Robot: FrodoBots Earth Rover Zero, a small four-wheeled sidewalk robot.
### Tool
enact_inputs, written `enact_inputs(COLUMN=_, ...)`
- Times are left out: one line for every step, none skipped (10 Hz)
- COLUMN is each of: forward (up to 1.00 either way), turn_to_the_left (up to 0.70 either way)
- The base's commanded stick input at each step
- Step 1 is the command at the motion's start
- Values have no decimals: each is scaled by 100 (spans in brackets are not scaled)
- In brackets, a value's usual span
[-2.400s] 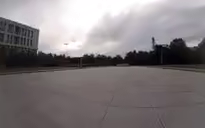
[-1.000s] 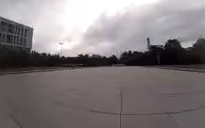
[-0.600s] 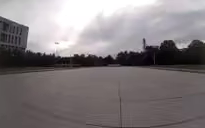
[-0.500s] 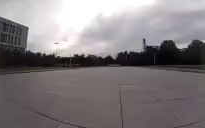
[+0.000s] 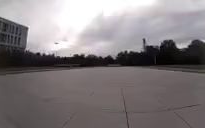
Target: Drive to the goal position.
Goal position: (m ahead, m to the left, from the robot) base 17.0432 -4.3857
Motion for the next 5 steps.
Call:
enact_inputs(forward=70, turn_to_the_left=0)
enact_inputs(forward=70, turn_to_the_left=0)
enact_inputs(forward=70, turn_to_the_left=0)
enact_inputs(forward=70, turn_to_the_left=0)
enact_inputs(forward=70, turn_to_the_left=0)
